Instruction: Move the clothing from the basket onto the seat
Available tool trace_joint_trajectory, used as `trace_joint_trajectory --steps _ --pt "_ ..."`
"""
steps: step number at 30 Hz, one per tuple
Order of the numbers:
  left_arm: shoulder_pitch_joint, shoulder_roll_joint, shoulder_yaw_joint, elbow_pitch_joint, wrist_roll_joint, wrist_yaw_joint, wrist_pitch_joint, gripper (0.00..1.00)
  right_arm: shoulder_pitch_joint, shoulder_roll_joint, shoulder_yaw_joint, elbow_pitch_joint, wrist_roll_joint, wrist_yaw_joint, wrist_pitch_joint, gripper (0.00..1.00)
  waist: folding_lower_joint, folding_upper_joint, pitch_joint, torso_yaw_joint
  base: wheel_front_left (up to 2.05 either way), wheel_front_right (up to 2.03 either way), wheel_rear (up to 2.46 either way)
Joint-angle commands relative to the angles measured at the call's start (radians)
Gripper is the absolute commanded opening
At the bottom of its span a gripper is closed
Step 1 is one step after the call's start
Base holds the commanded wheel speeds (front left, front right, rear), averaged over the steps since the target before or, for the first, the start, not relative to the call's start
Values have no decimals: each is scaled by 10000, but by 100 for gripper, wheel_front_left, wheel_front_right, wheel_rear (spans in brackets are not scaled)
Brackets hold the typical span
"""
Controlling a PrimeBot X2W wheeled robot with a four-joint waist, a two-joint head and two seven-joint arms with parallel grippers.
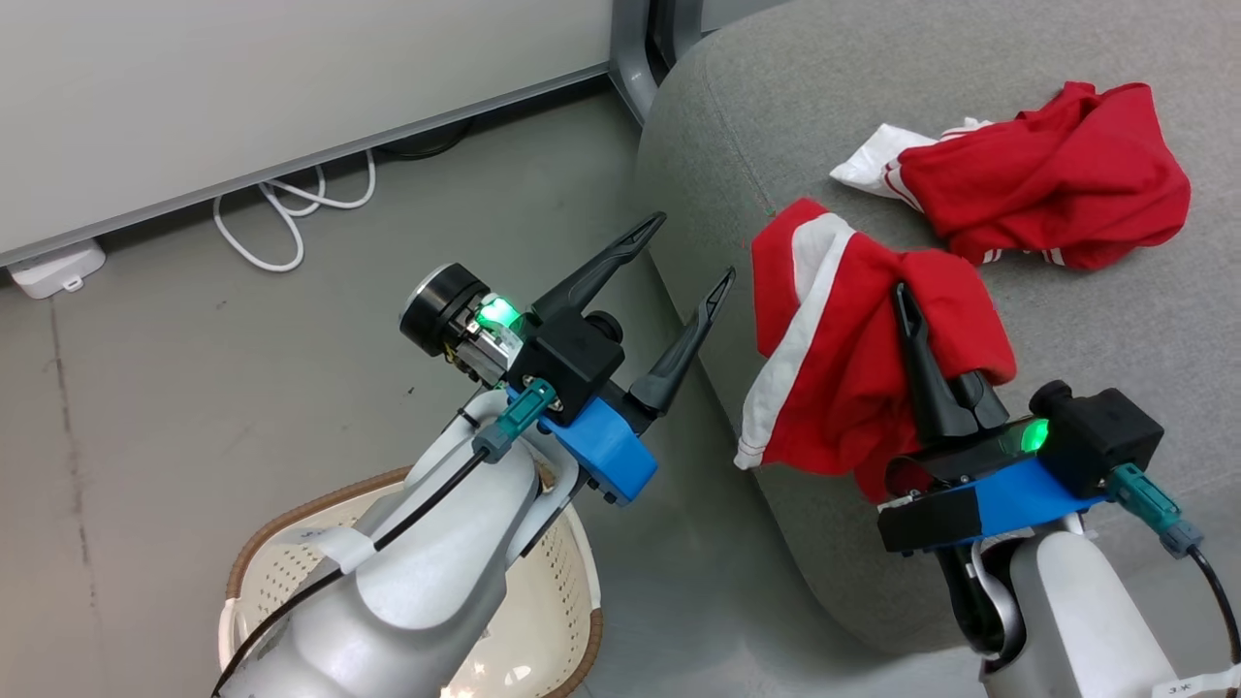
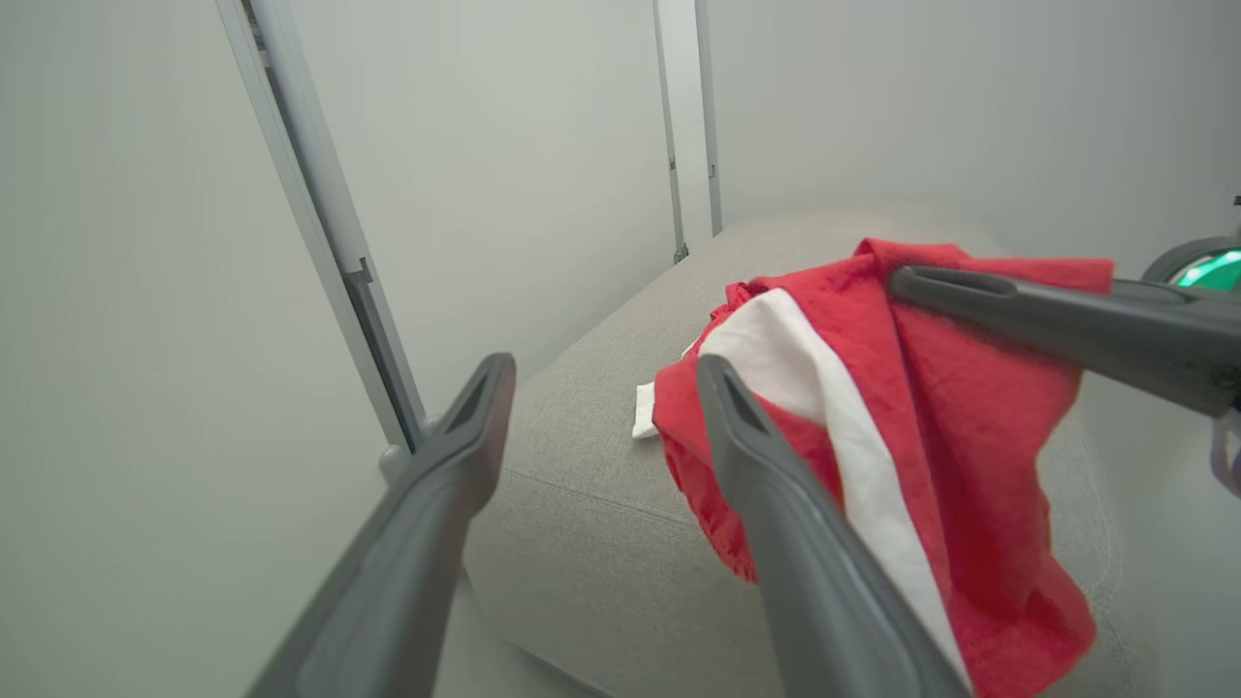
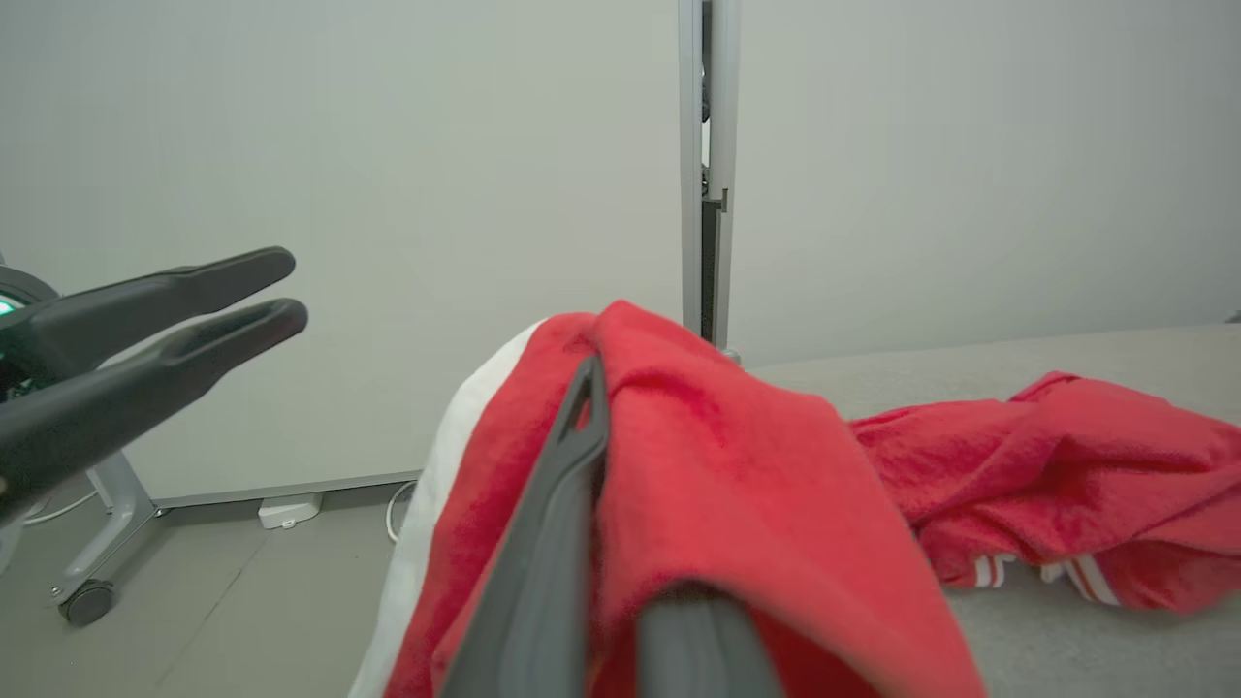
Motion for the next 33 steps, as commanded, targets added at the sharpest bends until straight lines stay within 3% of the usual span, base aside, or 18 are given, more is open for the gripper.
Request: trace_joint_trajectory --steps 1,18,24,33 --pt "-137 25 12 20 53 -16 -47 100 75 22 -51 -71 -21 5 -39 0 0 0 31 -92 0 0 0" --pt "-316 190 23 -57 29 69 -45 100 -324 62 -771 -675 -71 5 -37 0 0 0 391 -208 0 0 0" --pt "-625 351 68 -199 108 127 5 100 -1667 -242 -1607 -1152 -163 5 -37 0 0 0 1084 -24 0 0 0" --pt "-1381 693 -4 -829 403 191 413 100 -4532 -1074 -3374 -1540 -289 5 -36 0 0 0 2960 423 0 0 0"
